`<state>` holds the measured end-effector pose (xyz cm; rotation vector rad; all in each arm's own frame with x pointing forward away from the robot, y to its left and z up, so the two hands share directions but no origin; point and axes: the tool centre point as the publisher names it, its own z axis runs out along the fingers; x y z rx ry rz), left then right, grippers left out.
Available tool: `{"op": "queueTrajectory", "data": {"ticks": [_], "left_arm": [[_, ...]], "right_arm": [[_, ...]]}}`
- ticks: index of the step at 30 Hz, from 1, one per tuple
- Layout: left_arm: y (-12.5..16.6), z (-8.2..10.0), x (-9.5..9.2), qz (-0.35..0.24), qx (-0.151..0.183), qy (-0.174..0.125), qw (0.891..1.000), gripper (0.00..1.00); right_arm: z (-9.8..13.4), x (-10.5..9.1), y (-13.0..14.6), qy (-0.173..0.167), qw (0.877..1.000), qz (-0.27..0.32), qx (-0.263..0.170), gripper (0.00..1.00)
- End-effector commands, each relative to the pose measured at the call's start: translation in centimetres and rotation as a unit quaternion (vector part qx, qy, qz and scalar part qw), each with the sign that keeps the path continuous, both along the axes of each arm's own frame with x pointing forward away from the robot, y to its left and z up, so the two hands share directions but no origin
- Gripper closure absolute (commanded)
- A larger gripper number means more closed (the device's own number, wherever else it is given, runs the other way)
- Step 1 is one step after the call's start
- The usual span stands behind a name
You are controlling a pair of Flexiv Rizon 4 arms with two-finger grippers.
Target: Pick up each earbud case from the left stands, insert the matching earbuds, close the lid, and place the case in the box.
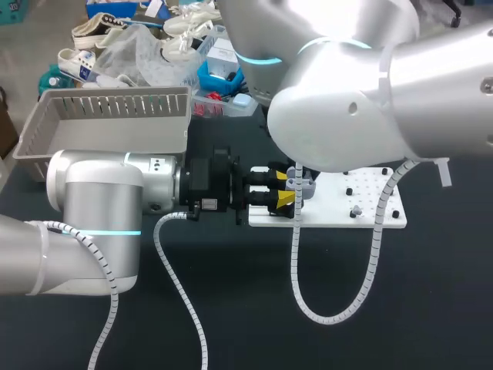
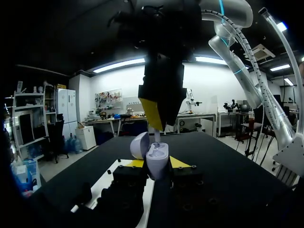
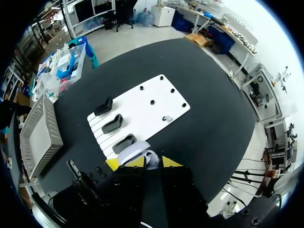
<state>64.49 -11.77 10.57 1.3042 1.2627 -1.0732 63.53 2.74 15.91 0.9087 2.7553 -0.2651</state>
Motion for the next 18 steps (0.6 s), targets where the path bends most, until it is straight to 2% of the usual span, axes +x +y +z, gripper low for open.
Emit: {"op": "queueTrajectory", "data": {"ticks": [1, 18], "left_arm": [[-0.04, -0.08, 0.01, 0.001, -0.001, -0.001, 1.0, 1.0], [-0.04, -0.08, 0.01, 0.001, -0.001, -0.001, 1.0, 1.0]], "right_arm": [[-0.24, 0.09, 0.03, 0.001, 1.0, -0.001, -0.001, 1.0], [-0.69, 0.3, 0.15, 0.006, 1.0, 0.001, -0.008, 1.0]]}}
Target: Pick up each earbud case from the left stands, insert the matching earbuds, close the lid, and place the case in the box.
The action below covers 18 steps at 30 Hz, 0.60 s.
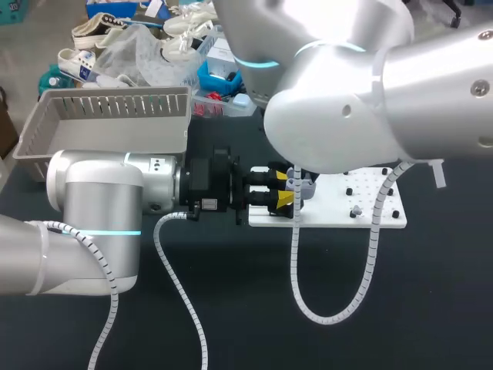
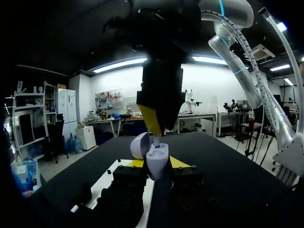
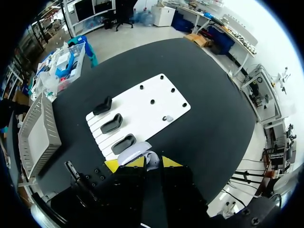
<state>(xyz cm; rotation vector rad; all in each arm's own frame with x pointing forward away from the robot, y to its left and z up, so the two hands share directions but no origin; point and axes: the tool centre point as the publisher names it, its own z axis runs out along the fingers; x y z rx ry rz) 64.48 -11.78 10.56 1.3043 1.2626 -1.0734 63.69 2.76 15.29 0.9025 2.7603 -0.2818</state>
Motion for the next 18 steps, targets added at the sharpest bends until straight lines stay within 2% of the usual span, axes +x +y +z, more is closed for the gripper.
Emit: {"op": "queueTrajectory", "data": {"ticks": [1, 18], "left_arm": [[-0.03, -0.07, 0.02, 0.001, -0.001, -0.001, 1.0, 1.0], [-0.03, -0.07, 0.02, 0.001, -0.001, -0.001, 1.0, 1.0]], "right_arm": [[-0.1, 0.14, 0.12, 0.003, 1.0, -0.001, -0.004, 1.0], [-0.53, 0.25, 0.26, 0.011, 1.0, 0.003, -0.013, 1.0]]}}
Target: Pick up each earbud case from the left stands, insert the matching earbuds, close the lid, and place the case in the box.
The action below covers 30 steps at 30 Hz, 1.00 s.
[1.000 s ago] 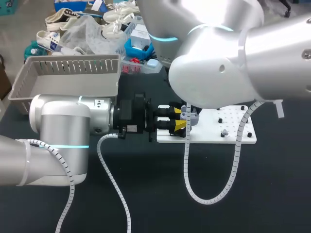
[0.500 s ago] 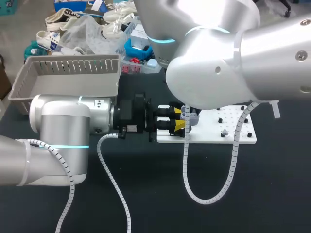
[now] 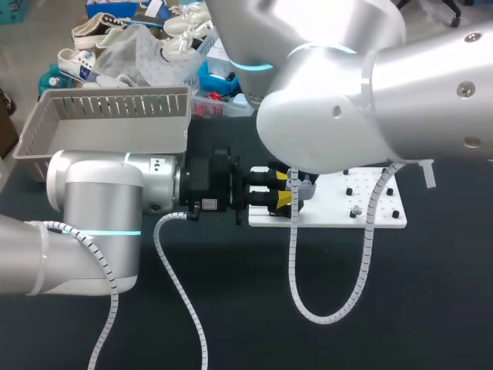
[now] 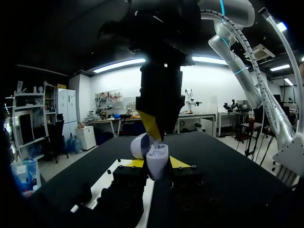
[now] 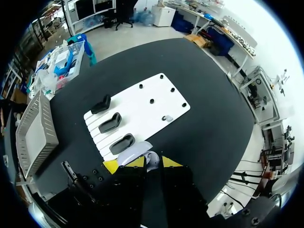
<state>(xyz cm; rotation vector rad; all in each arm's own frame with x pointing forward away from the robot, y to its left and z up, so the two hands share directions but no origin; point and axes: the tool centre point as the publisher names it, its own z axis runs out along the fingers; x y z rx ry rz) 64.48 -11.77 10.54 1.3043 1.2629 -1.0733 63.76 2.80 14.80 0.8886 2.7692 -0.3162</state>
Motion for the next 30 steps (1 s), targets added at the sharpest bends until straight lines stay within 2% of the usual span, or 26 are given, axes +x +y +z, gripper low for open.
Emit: {"op": "queueTrajectory", "data": {"ticks": [1, 4, 5, 7, 16, 18, 23, 26, 28, 30], "left_arm": [[0.0, 0.0, 0.0, 0.001, -0.001, -0.001, 1.0, 1.0], [0.0, 0.0, 0.0, 0.001, -0.001, -0.001, 1.0, 1.0], [0.0, 0.0, 0.0, 0.001, -0.001, -0.001, 1.0, 1.0], [0.0, 0.0, 0.0, 0.001, -0.001, -0.001, 1.0, 1.0], [0.0, 0.0, 0.0, 0.001, -0.001, -0.001, 1.0, 1.0], [0.0, 0.0, 0.0, 0.001, -0.001, -0.001, 1.0, 1.0], [0.0, 0.0, 0.0, 0.001, -0.001, -0.001, 1.0, 1.0], [0.0, 0.0, 0.0, 0.001, -0.001, -0.001, 1.0, 1.0], [0.0, 0.0, 0.0, 0.001, -0.001, -0.001, 1.0, 1.0], [0.0, 0.0, 0.0, 0.001, -0.001, -0.001, 1.0, 1.0]], "right_arm": [[0.0, 0.2, 0.2, 0.003, 1.0, 0.0, -0.003, 1.0], [-0.1, 0.2, 0.2, 0.003, 1.0, -0.001, -0.004, 1.0], [-0.1, 0.2, 0.2, 0.003, 1.0, -0.001, -0.004, 0.83], [-0.1, 0.2, 0.2, 0.003, 1.0, -0.003, -0.003, 0.68], [0.0, 0.1, 0.3, 0.003, 1.0, -0.004, 0.0, 0.75], [0.4, 0.0, 0.3, -0.001, 1.0, -0.004, 0.005, 0.71], [2.2, -0.4, 0.1, -0.027, 0.999, -0.015, 0.045, 0.7], [3.1, -0.7, -0.5, -0.046, 0.997, -0.027, 0.064, 0.66], [3.6, -0.8, -1.1, -0.057, 0.995, -0.033, 0.075, 0.6], [4.0, -0.8, -1.9, -0.068, 0.993, -0.041, 0.087, 0.6]]}}
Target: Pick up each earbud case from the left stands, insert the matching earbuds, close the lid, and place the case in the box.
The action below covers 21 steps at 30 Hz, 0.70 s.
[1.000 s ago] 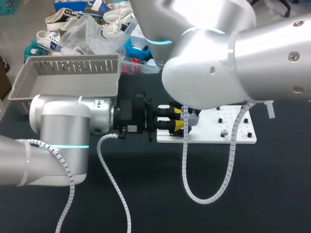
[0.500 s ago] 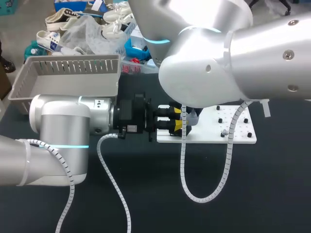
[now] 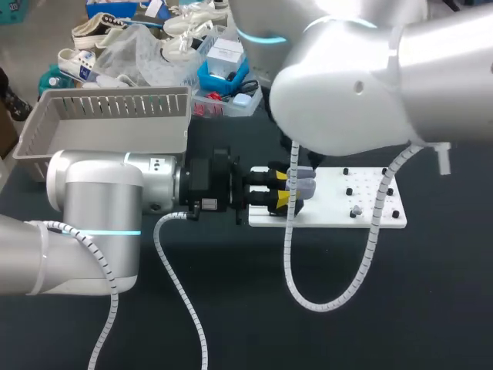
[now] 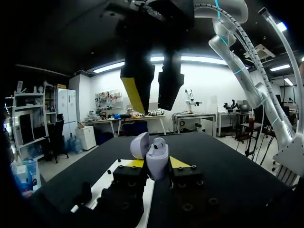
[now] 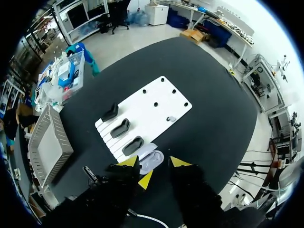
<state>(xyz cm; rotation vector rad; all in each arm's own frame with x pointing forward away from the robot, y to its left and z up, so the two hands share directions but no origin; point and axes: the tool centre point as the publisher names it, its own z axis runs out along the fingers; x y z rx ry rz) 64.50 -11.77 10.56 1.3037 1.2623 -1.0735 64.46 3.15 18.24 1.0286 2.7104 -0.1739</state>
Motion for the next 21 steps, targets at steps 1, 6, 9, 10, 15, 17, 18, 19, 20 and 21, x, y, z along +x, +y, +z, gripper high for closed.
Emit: {"op": "queueTrajectory", "data": {"ticks": [1, 6, 9, 10, 15, 17, 18, 19, 20, 21], "left_arm": [[0.0, -0.1, 0.0, 0.001, -0.001, -0.001, 1.0, 1.0], [0.0, -0.1, 0.0, 0.001, -0.001, -0.001, 1.0, 1.0], [0.0, -0.1, 0.0, 0.001, -0.001, -0.001, 1.0, 1.0], [0.0, -0.1, 0.0, 0.001, -0.001, -0.001, 1.0, 1.0], [0.0, -0.1, 0.0, 0.001, -0.001, -0.001, 1.0, 1.0], [0.0, -0.1, 0.0, 0.001, -0.001, -0.001, 1.0, 1.0], [0.0, -0.1, 0.0, 0.001, -0.001, -0.001, 1.0, 1.0], [0.0, -0.1, 0.0, 0.001, -0.001, -0.001, 1.0, 1.0], [0.0, -0.1, 0.0, 0.001, -0.001, -0.001, 1.0, 1.0], [0.0, -0.1, 0.0, 0.001, -0.001, -0.001, 1.0, 1.0]], "right_arm": [[0.7, -1.6, -2.6, -0.043, 0.998, 0.007, 0.047, 0.59], [0.6, -1.7, -4.6, -0.051, 0.996, -0.003, 0.073, 0.51], [0.0, -1.5, -5.4, -0.05, 0.994, 0.009, 0.1, 0.47], [-0.3, -1.4, -5.6, -0.048, 0.993, 0.003, 0.105, 0.39], [-1.6, -0.6, -6.9, -0.054, 0.992, -0.011, 0.116, 0.4], [-2.1, -0.4, -7.4, -0.055, 0.992, -0.012, 0.113, 0.41], [-2.2, -0.4, -7.6, -0.054, 0.992, -0.015, 0.115, 0.41], [-2.4, -0.3, -7.8, -0.053, 0.992, -0.016, 0.117, 0.4], [-2.6, -0.2, -8.0, -0.053, 0.992, -0.016, 0.117, 0.42], [-2.8, -0.2, -8.2, -0.054, 0.991, -0.017, 0.121, 0.43]]}}
